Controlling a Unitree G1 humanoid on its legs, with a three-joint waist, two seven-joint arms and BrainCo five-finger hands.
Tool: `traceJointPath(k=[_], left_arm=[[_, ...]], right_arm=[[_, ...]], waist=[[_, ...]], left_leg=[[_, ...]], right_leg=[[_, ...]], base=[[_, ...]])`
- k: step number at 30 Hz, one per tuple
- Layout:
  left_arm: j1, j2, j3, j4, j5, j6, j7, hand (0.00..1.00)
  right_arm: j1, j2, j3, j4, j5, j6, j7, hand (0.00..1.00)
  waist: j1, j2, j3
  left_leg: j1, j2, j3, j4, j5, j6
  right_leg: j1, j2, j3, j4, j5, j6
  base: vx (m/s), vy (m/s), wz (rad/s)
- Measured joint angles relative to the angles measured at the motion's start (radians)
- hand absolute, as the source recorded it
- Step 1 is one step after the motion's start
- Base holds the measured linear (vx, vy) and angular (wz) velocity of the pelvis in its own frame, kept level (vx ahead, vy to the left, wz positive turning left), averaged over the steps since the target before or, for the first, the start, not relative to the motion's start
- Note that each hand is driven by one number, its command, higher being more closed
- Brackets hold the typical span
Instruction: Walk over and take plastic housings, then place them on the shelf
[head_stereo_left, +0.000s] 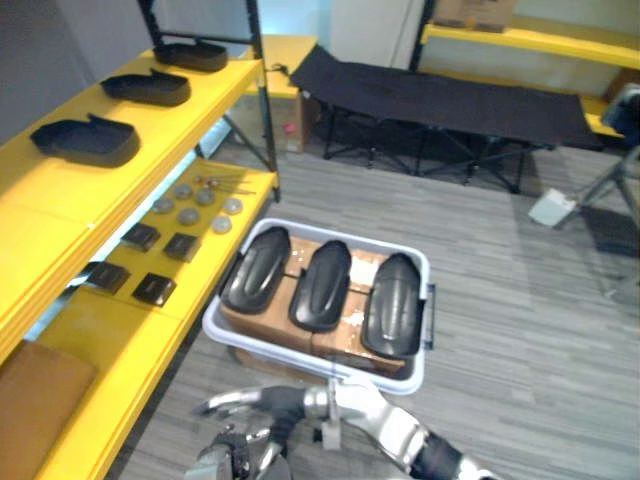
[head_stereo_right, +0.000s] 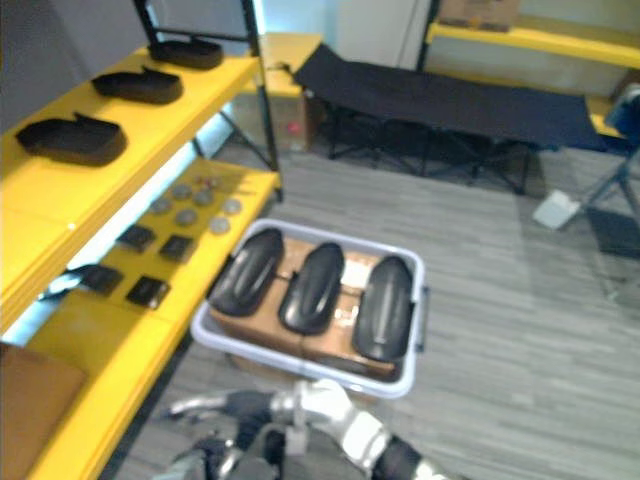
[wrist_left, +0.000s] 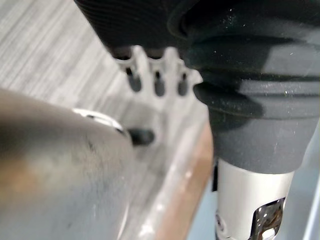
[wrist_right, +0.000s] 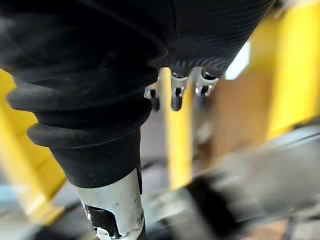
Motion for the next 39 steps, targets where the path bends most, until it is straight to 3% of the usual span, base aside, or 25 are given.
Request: traceJointPath(k=[2, 4, 6, 7, 8, 9, 11, 12, 14, 15, 18, 22, 24, 29, 33, 39], left_arm=[[0.0, -0.001, -0.001, 0.0, 0.008, -0.001, -0.002, 0.0], [0.0, -0.002, 0.0, -0.002, 0.011, -0.001, -0.002, 0.0], [0.007, -0.005, 0.004, -0.012, 0.011, -0.001, -0.002, 0.0], [0.009, -0.005, 0.004, -0.016, 0.012, -0.001, -0.001, 0.0], [0.015, -0.006, 0.004, -0.025, 0.014, -0.008, 0.002, 0.0], [0.023, -0.006, 0.004, -0.036, 0.014, -0.011, 0.003, 0.0], [0.056, -0.002, 0.004, -0.064, 0.014, -0.051, 0.009, 0.0], [0.058, -0.001, 0.004, -0.067, 0.014, -0.051, 0.011, 0.0], [0.069, 0.005, 0.002, -0.08, 0.014, -0.063, 0.012, 0.0], [0.071, 0.007, 0.002, -0.078, 0.014, -0.064, 0.012, 0.0], [0.077, 0.026, 0.003, -0.081, 0.0, -0.073, 0.01, 0.0], [0.036, 0.055, -0.013, -0.088, -0.008, -0.098, 0.007, 0.0], [0.008, 0.058, -0.037, -0.106, -0.024, -0.125, 0.002, 0.0], [-0.03, 0.056, -0.099, -0.123, -0.035, -0.146, -0.006, 0.0], [-0.035, 0.057, -0.116, -0.122, -0.035, -0.152, -0.02, 0.0], [-0.056, 0.065, -0.155, -0.115, -0.036, -0.147, -0.032, 0.0]], right_arm=[[-0.067, 0.019, -0.079, -0.034, 0.058, 0.015, -0.039, 0.0], [-0.11, 0.023, -0.183, -0.042, 0.057, 0.017, -0.154, 0.0], [-0.158, 0.023, -0.408, -0.039, 0.013, 0.047, -0.404, 0.0], [-0.163, 0.018, -0.471, -0.038, -0.006, 0.058, -0.464, 0.0], [-0.162, 0.004, -0.58, -0.039, -0.052, 0.072, -0.574, 0.0], [-0.16, -0.004, -0.627, -0.039, -0.075, 0.083, -0.621, 0.0], [-0.144, -0.089, -0.775, -0.042, -0.176, 0.132, -0.78, 0.0], [-0.142, -0.1, -0.788, -0.042, -0.184, 0.133, -0.794, 0.0], [-0.127, -0.196, -0.913, -0.046, -0.224, 0.134, -0.903, 0.0], [-0.126, -0.219, -0.946, -0.046, -0.225, 0.134, -0.93, 0.0], [-0.104, -0.321, -1.126, -0.043, -0.224, 0.135, -1.062, 0.0], [-0.104, -0.407, -1.223, 0.019, -0.219, 0.137, -1.143, 0.0], [-0.134, -0.449, -1.236, 0.158, -0.183, 0.154, -1.161, 0.0], [-0.198, -0.497, -1.235, 0.421, -0.163, 0.162, -1.169, 0.0], [-0.262, -0.525, -1.204, 0.485, -0.144, 0.163, -1.165, 0.0], [-0.336, -0.559, -1.139, 0.561, -0.144, 0.213, -1.127, 0.0]], waist=[[0.0, 0.001, 0.0], [-0.001, 0.003, 0.002], [-0.004, 0.016, 0.01], [-0.005, 0.016, 0.01], [-0.007, 0.024, 0.015], [-0.009, 0.029, 0.018], [-0.031, 0.043, 0.033], [-0.033, 0.046, 0.038], [-0.049, 0.082, 0.083], [-0.059, 0.087, 0.101], [-0.087, 0.073, 0.191], [-0.099, 0.046, 0.252], [-0.099, 0.045, 0.278], [-0.077, 0.068, 0.299], [-0.056, 0.079, 0.307], [-0.041, 0.096, 0.325]], left_leg=[[0.002, 0.0, -0.004, 0.0, 0.002, -0.002], [0.002, 0.0, -0.008, 0.0, 0.006, -0.002], [0.002, -0.001, -0.018, -0.001, 0.016, 0.0], [0.002, -0.001, -0.022, -0.001, 0.019, -0.001], [0.002, 0.0, -0.027, -0.001, 0.024, -0.001], [0.002, 0.001, -0.027, -0.001, 0.026, -0.002], [-0.008, 0.004, -0.021, -0.001, 0.036, -0.004], [-0.01, 0.005, -0.019, -0.001, 0.038, -0.005], [-0.058, 0.026, -0.01, -0.001, 0.056, -0.012], [-0.068, 0.032, -0.014, -0.001, 0.06, -0.015], [-0.119, 0.048, -0.062, -0.001, 0.079, -0.025], [-0.176, 0.06, -0.062, -0.001, 0.102, -0.01], [-0.198, 0.053, -0.071, 0.0, 0.11, 0.001], [-0.231, 0.037, -0.108, 0.004, 0.113, 0.006], [-0.251, 0.034, -0.115, 0.022, 0.11, 0.012], [-0.265, 0.033, -0.123, 0.027, 0.111, 0.011]], right_leg=[[0.003, 0.001, 0.0, -0.002, 0.0, 0.0], [0.006, 0.002, -0.001, -0.004, -0.002, -0.002], [0.011, 0.003, 0.0, -0.004, -0.006, -0.008], [0.013, 0.004, 0.0, -0.004, -0.006, -0.008], [0.014, 0.005, 0.002, -0.004, -0.008, -0.011], [0.013, 0.005, 0.005, -0.005, -0.012, -0.011], [-0.005, 0.006, 0.048, -0.003, -0.024, 0.003], [-0.01, 0.008, 0.057, -0.002, -0.025, 0.004], [-0.081, 0.026, 0.091, 0.005, -0.023, 0.003], [-0.094, 0.031, 0.096, 0.007, -0.018, 0.001], [-0.163, 0.055, 0.122, 0.022, 0.0, -0.009], [-0.235, 0.068, 0.138, 0.061, 0.012, -0.006], [-0.263, 0.061, 0.138, 0.084, 0.014, -0.006], [-0.284, 0.051, 0.133, 0.107, 0.001, -0.003], [-0.305, 0.043, 0.134, 0.131, -0.015, -0.004], [-0.324, 0.039, 0.133, 0.16, -0.033, -0.006]], base=[[-0.05, -0.024, 0.01], [-0.08, -0.015, 0.03], [-0.11, -0.005, 0.11], [-0.14, -0.001, 0.13], [-0.1, 0.004, 0.08], [-0.13, 0.001, 0.04], [-0.15, 0.001, -0.09], [-0.17, 0.01, -0.3], [-0.21, 0.018, -0.38], [-0.21, 0.017, -0.31], [-0.15, 0.017, -0.21], [-0.03, -0.014, -0.09], [0.0, -0.007, 0.09], [0.02, -0.001, 0.21], [0.01, -0.008, 0.07], [-0.01, -0.014, 0.02]])
